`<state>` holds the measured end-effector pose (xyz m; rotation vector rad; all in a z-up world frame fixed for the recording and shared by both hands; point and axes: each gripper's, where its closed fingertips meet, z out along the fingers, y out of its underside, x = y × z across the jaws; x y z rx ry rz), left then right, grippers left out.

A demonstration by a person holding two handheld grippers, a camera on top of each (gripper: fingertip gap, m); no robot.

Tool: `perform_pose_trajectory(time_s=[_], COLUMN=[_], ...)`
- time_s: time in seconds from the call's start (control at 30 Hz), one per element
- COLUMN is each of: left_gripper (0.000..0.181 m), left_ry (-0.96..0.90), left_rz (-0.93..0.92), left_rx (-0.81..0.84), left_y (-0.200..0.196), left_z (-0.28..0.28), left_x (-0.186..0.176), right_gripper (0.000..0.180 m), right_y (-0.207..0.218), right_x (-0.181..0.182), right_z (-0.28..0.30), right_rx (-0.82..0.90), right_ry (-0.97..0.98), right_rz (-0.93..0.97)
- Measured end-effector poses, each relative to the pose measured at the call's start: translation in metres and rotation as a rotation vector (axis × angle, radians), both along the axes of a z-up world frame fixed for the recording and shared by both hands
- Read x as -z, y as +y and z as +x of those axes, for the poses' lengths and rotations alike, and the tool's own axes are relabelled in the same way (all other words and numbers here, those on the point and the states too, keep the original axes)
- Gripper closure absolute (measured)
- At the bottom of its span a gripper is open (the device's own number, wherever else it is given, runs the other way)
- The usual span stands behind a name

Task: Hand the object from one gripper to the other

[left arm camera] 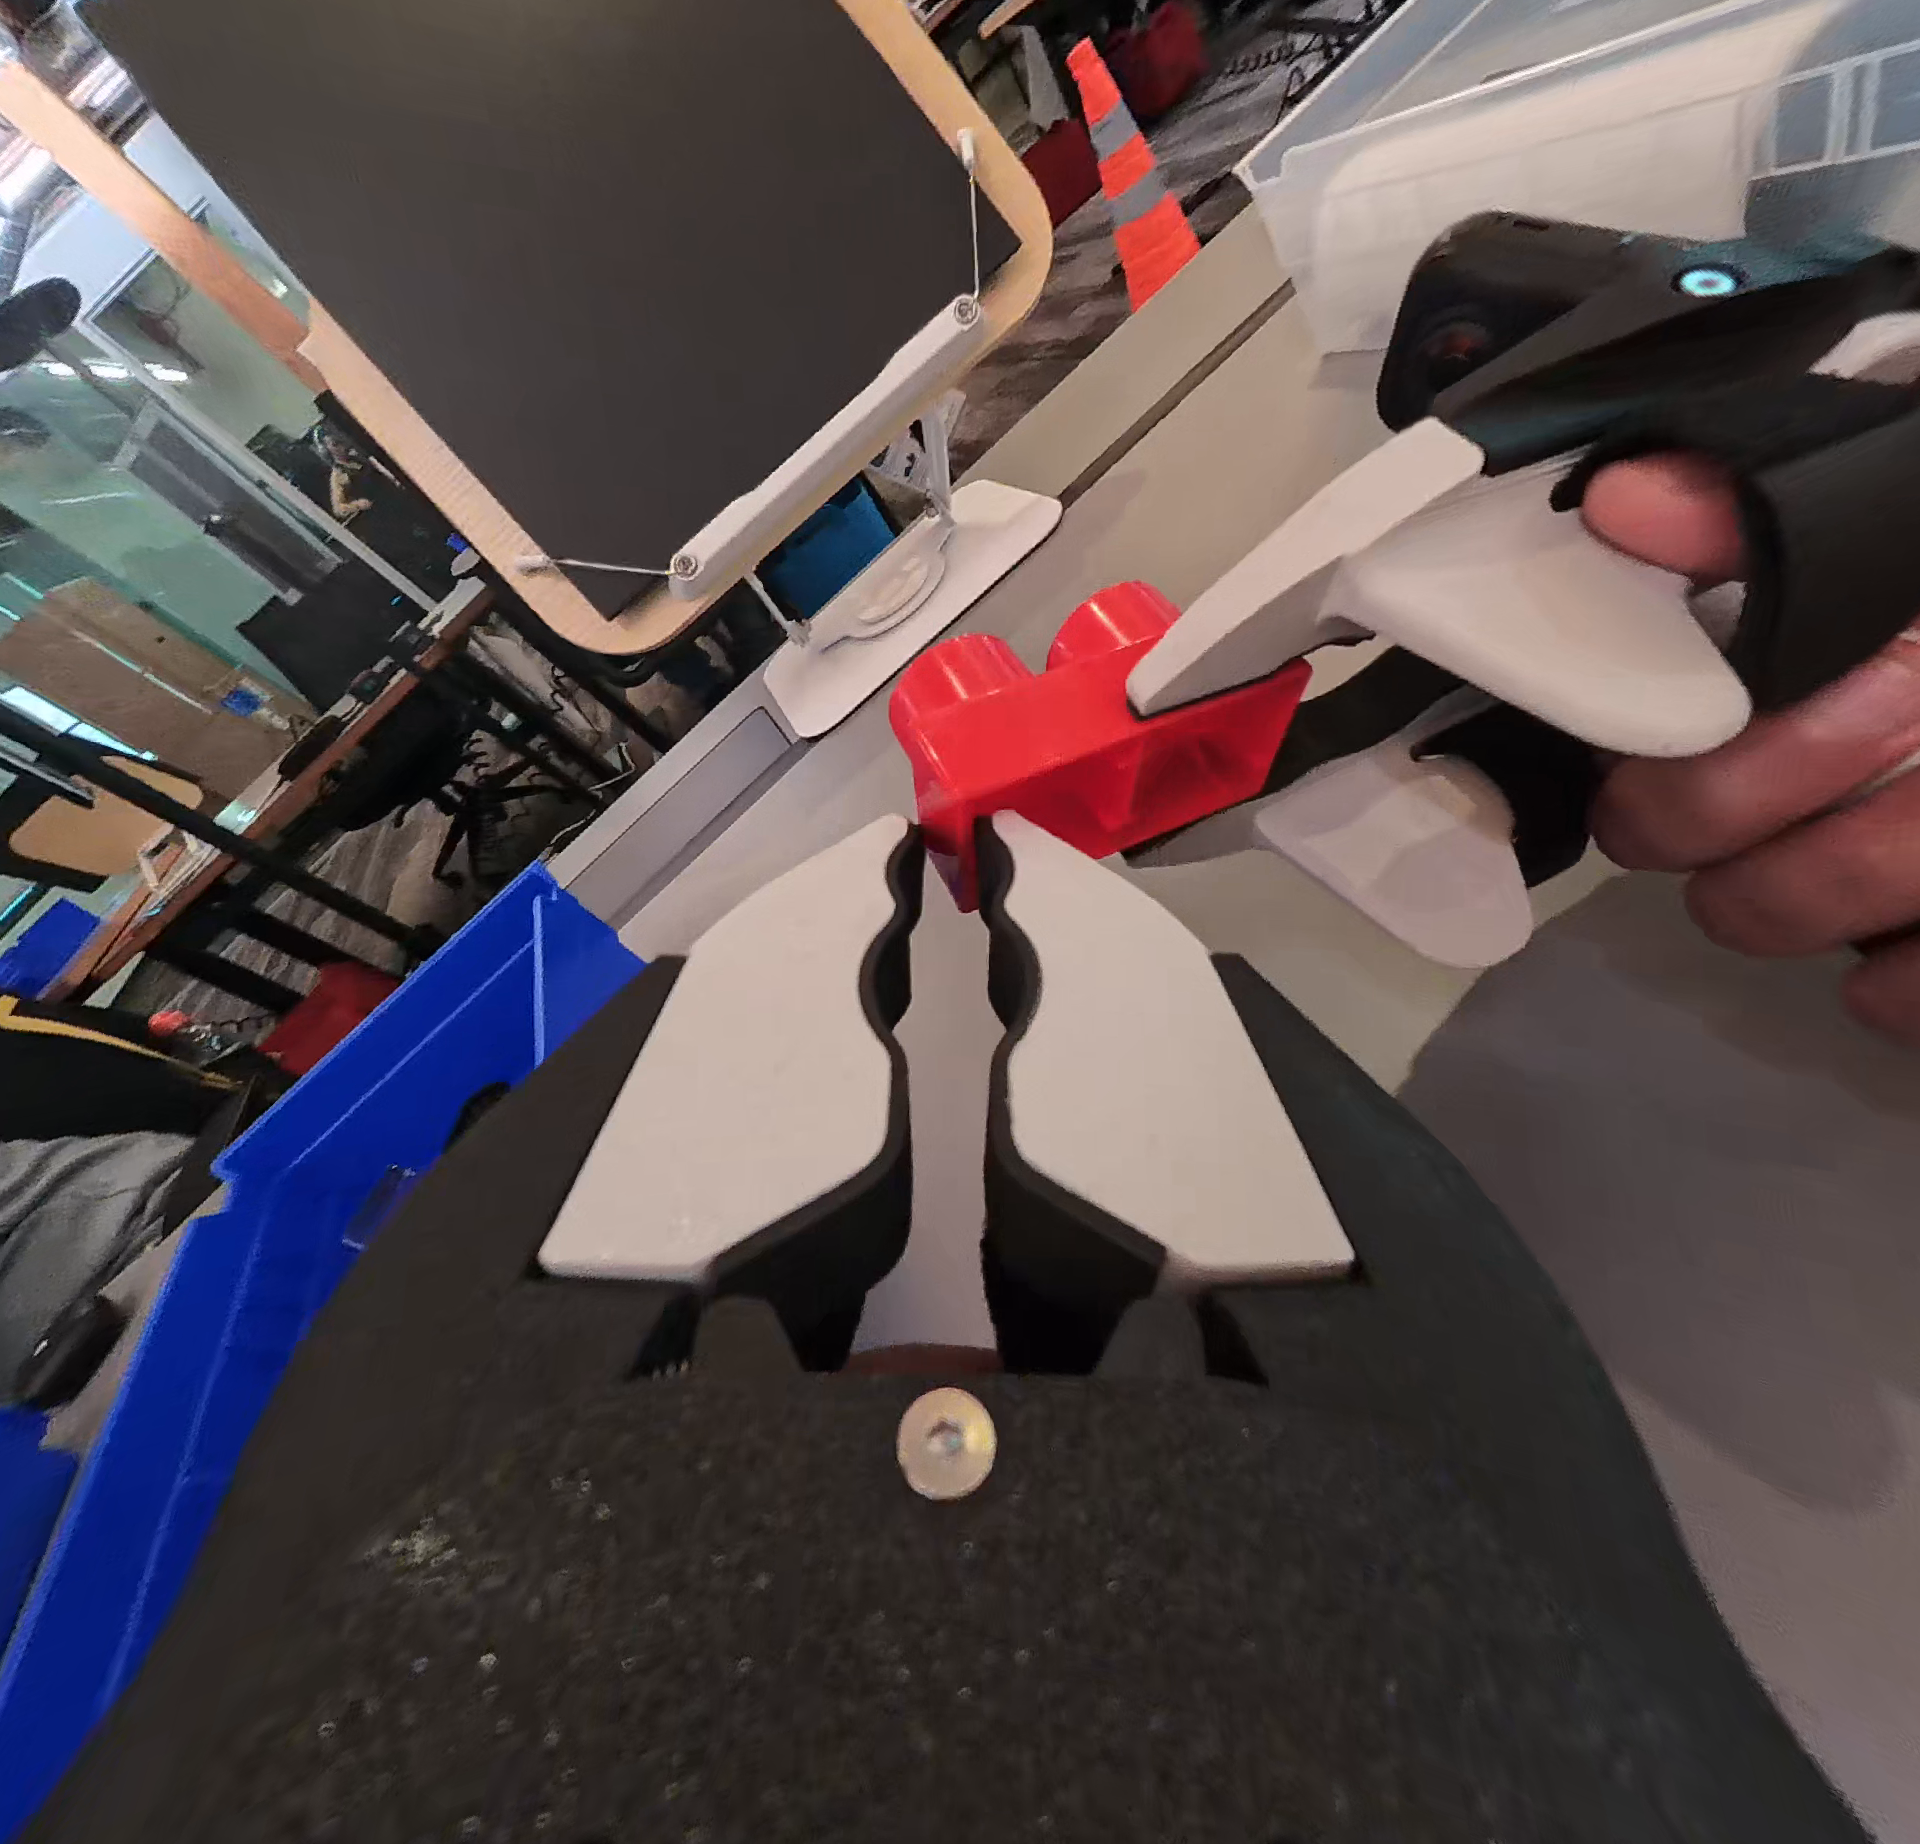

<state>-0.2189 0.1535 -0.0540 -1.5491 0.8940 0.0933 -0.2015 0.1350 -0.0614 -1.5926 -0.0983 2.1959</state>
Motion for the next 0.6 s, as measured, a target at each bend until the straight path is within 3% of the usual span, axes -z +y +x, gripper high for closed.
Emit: perform_pose_trajectory(time_s=[0.27, 0.3, 0.6], left_gripper=[0.174, 0.178, 0.178], left_ry=[-0.007, -0.003, -0.111], left_rz=[-0.017, -0.015, -0.117], left_rx=[-0.015, -0.017, 0.021], left_y=[0.001, 0.001, 0.003], left_z=[-0.003, -0.004, -0.007], left_x=[-0.001, -0.001, 0.002], right_gripper=[0.139, 0.131, 0.126], right_y=[-0.001, -0.001, 0.005], right_x=[0.005, 0.007, 0.009], right_z=[-0.003, -0.002, 0.023], right_rx=[0.003, 0.013, 0.115], right_ry=[-0.069, -0.107, -0.452], right_rz=[0.123, 0.167, 0.652])
